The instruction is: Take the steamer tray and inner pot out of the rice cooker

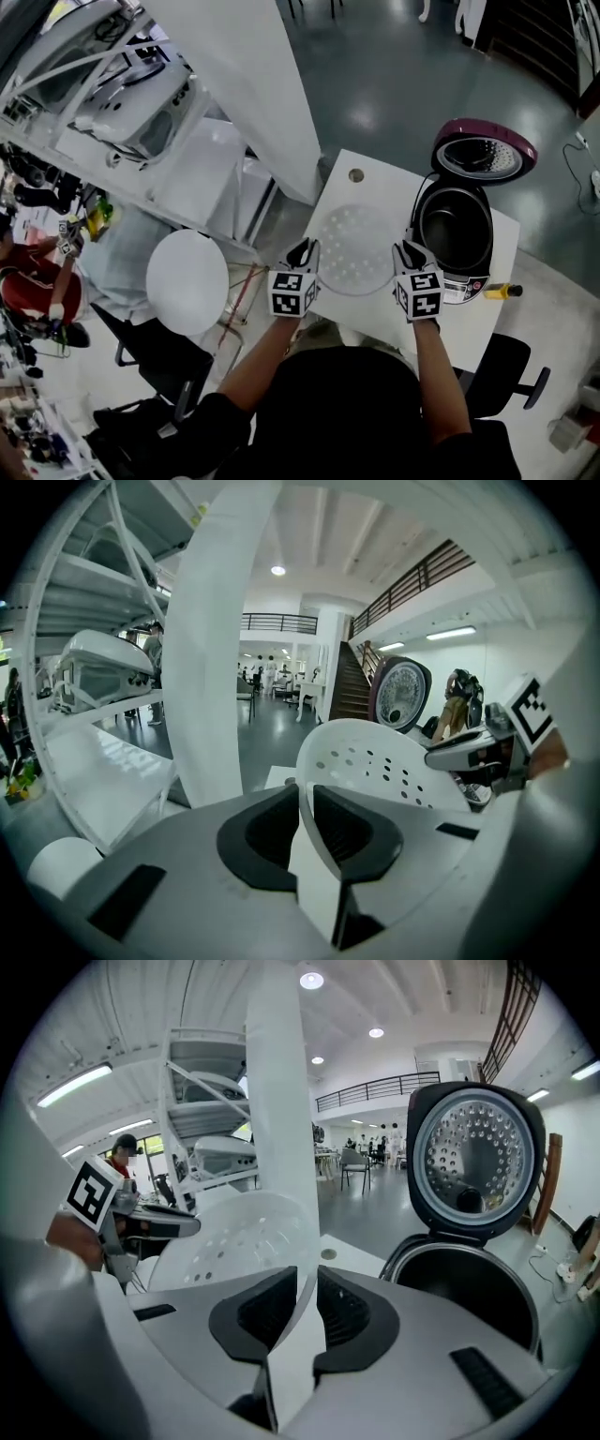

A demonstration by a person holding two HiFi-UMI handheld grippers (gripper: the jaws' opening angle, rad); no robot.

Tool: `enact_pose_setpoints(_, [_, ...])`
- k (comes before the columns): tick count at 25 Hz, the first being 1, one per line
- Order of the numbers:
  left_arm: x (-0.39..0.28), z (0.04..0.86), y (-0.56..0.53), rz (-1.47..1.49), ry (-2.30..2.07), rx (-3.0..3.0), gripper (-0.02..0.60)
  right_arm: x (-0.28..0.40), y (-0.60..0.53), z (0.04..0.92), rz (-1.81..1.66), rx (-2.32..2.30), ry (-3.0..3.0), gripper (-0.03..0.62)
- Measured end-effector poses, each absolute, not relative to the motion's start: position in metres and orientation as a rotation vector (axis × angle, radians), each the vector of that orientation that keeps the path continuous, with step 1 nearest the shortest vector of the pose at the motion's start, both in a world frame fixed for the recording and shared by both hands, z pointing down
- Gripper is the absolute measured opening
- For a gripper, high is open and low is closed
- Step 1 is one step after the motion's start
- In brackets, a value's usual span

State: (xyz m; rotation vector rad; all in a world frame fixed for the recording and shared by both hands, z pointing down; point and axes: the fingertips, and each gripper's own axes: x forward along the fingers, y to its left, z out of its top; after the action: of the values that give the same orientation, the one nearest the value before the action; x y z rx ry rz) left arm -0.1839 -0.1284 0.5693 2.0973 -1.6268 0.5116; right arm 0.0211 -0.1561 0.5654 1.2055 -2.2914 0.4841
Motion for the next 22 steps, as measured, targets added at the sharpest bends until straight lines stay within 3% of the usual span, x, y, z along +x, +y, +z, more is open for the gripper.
enact_pose_setpoints(15, [-0.23,0.702,-0.166,0.762,-1.316,2.161,0.048,-0.024,-0.159,0.719,0.808,1.293,-2.04,0.054])
enact_pose_setpoints(22, [-0.235,0.768,-0.16,0.903,-1.192,2.111,0.067,-0.03,-0.154,0.772,0.804,1.277,-1.923,0.051])
